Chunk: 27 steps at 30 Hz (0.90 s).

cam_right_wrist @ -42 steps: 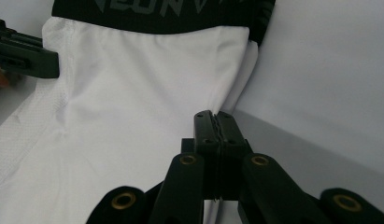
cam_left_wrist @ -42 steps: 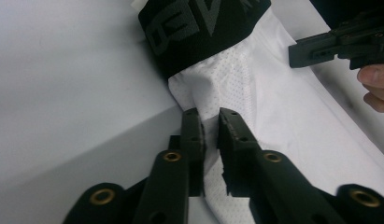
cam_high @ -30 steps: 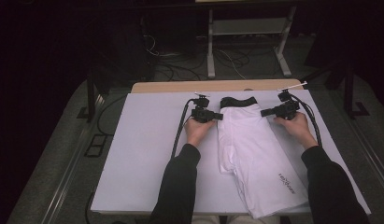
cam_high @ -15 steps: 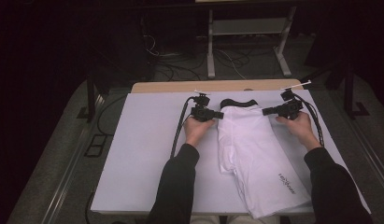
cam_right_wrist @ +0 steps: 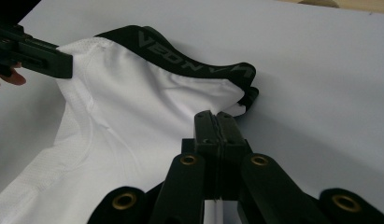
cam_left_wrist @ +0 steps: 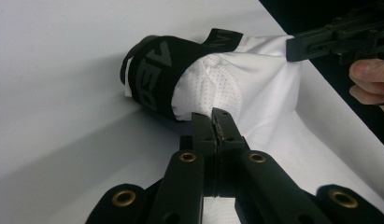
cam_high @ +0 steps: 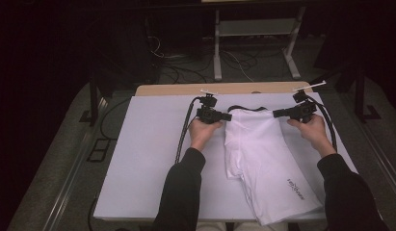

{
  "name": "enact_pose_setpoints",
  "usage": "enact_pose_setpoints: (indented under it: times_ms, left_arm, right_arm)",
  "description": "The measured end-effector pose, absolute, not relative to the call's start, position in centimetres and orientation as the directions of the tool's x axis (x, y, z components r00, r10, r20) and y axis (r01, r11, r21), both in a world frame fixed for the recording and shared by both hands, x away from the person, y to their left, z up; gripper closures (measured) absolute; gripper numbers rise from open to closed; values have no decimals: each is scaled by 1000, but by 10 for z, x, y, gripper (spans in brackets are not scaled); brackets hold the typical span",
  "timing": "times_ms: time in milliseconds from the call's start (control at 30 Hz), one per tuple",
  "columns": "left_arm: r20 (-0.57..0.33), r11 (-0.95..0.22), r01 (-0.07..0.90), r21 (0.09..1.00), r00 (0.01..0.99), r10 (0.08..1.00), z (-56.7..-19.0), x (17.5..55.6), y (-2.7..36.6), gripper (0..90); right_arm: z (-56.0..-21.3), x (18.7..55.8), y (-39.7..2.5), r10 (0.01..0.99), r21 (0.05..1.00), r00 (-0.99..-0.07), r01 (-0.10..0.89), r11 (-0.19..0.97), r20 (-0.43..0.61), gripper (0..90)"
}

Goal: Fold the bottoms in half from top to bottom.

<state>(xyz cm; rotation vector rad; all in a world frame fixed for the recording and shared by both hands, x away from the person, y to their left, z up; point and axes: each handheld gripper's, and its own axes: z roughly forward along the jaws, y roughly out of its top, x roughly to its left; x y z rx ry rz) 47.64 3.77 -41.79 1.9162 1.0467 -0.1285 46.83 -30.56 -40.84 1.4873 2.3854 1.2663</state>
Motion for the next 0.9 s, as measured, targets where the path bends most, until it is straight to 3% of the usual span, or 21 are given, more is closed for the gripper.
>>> enact_pose_setpoints:
  times_ms: [900]
  left_arm:
    - [-453, -233, 685, 690, 660, 599, -390, 450, 28, 881]
  right_arm:
    - [-390, 445, -312, 771, 678, -556, 698, 230, 310, 881]
